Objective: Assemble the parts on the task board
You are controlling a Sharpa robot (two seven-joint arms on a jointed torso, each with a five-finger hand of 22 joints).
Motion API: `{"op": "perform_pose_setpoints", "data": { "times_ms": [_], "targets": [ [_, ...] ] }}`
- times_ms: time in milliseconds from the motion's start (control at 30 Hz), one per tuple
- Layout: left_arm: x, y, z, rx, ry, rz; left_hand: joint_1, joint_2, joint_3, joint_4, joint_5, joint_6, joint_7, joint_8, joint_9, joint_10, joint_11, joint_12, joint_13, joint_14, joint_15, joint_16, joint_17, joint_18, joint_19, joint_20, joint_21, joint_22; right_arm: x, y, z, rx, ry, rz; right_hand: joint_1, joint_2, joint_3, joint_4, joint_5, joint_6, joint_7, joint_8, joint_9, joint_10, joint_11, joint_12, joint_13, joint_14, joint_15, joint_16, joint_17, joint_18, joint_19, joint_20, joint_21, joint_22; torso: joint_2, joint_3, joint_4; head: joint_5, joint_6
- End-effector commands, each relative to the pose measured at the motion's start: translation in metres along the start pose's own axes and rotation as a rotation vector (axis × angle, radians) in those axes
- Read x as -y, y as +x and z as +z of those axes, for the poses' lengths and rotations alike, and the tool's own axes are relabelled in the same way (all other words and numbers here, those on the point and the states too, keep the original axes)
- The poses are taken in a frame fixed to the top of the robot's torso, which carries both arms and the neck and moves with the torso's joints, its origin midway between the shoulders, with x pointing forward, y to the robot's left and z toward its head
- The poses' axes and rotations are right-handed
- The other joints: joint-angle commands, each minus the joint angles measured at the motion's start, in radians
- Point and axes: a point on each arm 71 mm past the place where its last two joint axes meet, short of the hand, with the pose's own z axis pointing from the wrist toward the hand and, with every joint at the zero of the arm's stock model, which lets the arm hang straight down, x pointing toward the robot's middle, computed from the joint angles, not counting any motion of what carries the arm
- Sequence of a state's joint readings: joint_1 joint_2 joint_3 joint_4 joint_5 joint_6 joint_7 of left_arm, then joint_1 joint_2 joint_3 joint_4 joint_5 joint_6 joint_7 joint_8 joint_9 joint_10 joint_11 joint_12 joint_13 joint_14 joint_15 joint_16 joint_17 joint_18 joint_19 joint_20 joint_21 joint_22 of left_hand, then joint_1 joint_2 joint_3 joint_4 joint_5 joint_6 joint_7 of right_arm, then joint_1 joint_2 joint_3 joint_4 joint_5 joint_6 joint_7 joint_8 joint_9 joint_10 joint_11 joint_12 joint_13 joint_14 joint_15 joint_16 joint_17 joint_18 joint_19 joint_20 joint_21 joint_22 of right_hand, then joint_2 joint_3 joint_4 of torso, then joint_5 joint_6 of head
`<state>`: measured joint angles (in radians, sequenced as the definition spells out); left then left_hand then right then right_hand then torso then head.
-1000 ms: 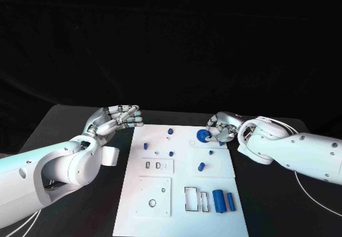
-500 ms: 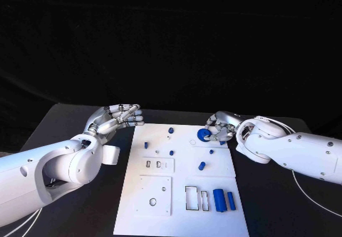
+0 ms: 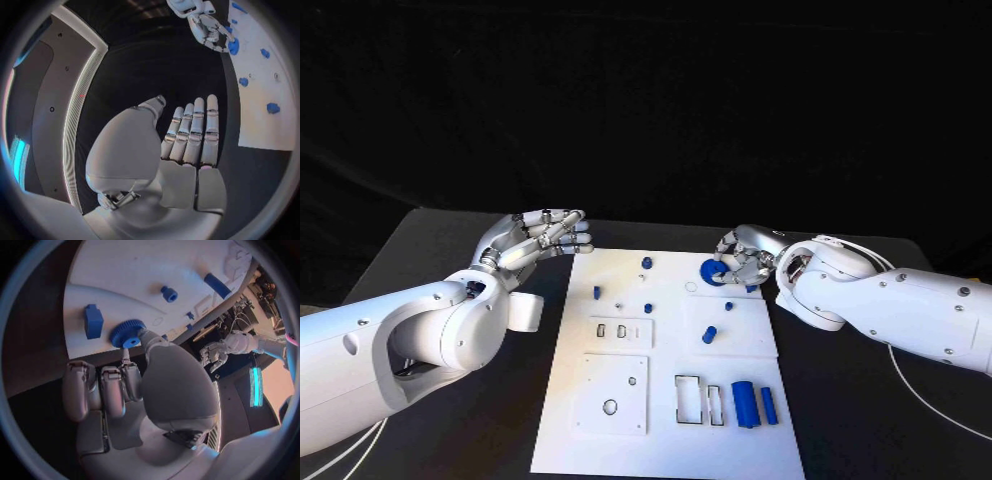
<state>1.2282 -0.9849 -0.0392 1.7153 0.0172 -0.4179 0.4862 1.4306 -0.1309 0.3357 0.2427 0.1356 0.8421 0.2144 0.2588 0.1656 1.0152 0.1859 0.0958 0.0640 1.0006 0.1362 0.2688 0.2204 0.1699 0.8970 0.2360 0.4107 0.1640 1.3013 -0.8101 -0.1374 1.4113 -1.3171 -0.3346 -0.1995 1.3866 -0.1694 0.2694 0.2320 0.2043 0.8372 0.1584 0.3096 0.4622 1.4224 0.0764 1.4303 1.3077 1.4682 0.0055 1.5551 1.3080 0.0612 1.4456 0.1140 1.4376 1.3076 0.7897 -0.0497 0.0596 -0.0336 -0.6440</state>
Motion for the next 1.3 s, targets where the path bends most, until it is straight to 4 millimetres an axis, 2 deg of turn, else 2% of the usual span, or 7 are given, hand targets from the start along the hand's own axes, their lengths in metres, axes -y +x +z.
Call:
{"op": "perform_pose_setpoints", "data": {
  "times_ms": [33,167,367,633,900,1033,1300],
  "targets": [
    [0.001,0.002,0.0,-0.019,0.004,-0.012,-0.005,-0.003,0.005,0.0,-0.007,-0.003,0.037,-0.005,-0.001,0.001,0.004,-0.005,0.001,-0.008,0.002,-0.004,0.001,0.011,-0.009,0.0,-0.006,-0.001,0.001,0.004,-0.001,-0.014,-0.001,-0.024,0.029,0.011,0.042,-0.011,-0.013,0.029,-0.006,0.012,0.002,0.013,-0.006,0.009,0.1,0.097,-0.003,0.007,0.238,-0.019,0.013,-0.003,0.01,0.114,0.0,-0.0001,-0.001,0.0,-0.001],
    [0.001,0.002,0.0,-0.02,0.003,-0.012,-0.005,-0.003,0.005,0.0,-0.007,-0.003,0.037,-0.005,-0.001,0.001,0.004,-0.005,0.001,-0.008,0.002,-0.004,0.001,0.011,-0.009,0.0,-0.006,-0.001,-0.001,0.004,-0.001,0.005,-0.017,-0.036,0.053,0.022,0.118,-0.034,-0.009,0.063,-0.02,0.026,0.01,0.03,-0.019,0.025,0.119,0.098,-0.015,0.009,0.244,-0.022,0.022,-0.013,0.019,0.127,0.0,0.0003,-0.0005,-0.001,0.0],
    [0.001,0.002,0.0,-0.02,0.002,-0.013,-0.005,-0.003,0.005,0.0,-0.007,-0.003,0.037,-0.005,-0.001,0.001,0.004,-0.005,0.001,-0.008,0.002,-0.004,0.001,0.011,-0.009,0.0,-0.006,-0.001,-0.009,0.001,-0.002,0.068,-0.06,-0.06,0.043,0.013,0.179,-0.057,-0.014,0.081,-0.026,0.036,0.018,0.042,-0.025,0.036,0.133,0.1,-0.02,0.012,0.252,-0.026,0.033,-0.019,0.032,0.145,-0.001,0.0005,0.0005,-0.001,0.001],
    [0.0,0.001,0.001,-0.019,-0.004,-0.012,-0.006,-0.003,0.007,0.0,-0.007,-0.004,0.037,-0.006,-0.002,0.001,0.004,-0.008,0.001,-0.009,0.003,-0.005,0.002,0.011,-0.009,0.001,-0.007,-0.002,-0.032,0.0,-0.008,0.13,-0.142,-0.062,0.014,0.001,0.199,-0.06,-0.022,0.083,-0.028,0.038,0.023,0.053,-0.026,0.046,0.145,0.101,-0.022,0.013,0.256,-0.03,0.045,-0.021,0.044,0.16,-0.001,0.0006,0.0001,0.001,0.003],
    [0.0,0.002,0.001,-0.021,-0.007,-0.013,-0.007,-0.003,0.008,-0.001,-0.007,-0.005,0.038,-0.007,-0.002,-0.001,0.005,-0.009,0.001,-0.009,0.003,-0.006,0.002,0.011,-0.01,0.001,-0.007,-0.002,-0.075,-0.001,-0.011,0.174,-0.252,-0.114,0.003,-0.009,0.208,-0.064,-0.02,0.079,-0.027,0.034,0.023,0.054,-0.026,0.046,0.146,0.101,-0.021,0.014,0.257,-0.032,0.049,-0.021,0.05,0.167,-0.001,0.0001,0.0006,0.002,0.004],
    [-0.001,0.004,0.002,-0.024,-0.006,-0.014,-0.007,-0.003,0.008,-0.001,-0.007,-0.005,0.038,-0.007,-0.002,-0.001,0.005,-0.009,0.001,-0.009,0.003,-0.006,0.002,0.011,-0.01,0.001,-0.007,-0.002,-0.097,0.003,-0.008,0.185,-0.295,-0.142,0.002,-0.01,0.209,-0.064,-0.02,0.079,-0.027,0.034,0.023,0.055,-0.025,0.047,0.146,0.101,-0.021,0.014,0.257,-0.033,0.052,-0.021,0.052,0.17,0.001,-0.0015,0.0035,0.002,0.002],
    [0.0,0.005,0.001,-0.026,-0.006,-0.015,-0.007,-0.003,0.01,-0.001,-0.008,-0.006,0.038,-0.008,-0.002,-0.001,0.005,-0.011,0.001,-0.01,0.004,-0.007,0.002,0.011,-0.011,0.001,-0.007,-0.002,-0.118,0.012,0.004,0.179,-0.313,-0.166,0.0,-0.009,0.22,-0.068,-0.019,0.077,-0.027,0.031,0.023,0.053,-0.025,0.045,0.144,0.101,-0.021,0.014,0.257,-0.034,0.053,-0.021,0.054,0.172,0.002,-0.0016,0.0011,0.001,0.005]
  ]
}}
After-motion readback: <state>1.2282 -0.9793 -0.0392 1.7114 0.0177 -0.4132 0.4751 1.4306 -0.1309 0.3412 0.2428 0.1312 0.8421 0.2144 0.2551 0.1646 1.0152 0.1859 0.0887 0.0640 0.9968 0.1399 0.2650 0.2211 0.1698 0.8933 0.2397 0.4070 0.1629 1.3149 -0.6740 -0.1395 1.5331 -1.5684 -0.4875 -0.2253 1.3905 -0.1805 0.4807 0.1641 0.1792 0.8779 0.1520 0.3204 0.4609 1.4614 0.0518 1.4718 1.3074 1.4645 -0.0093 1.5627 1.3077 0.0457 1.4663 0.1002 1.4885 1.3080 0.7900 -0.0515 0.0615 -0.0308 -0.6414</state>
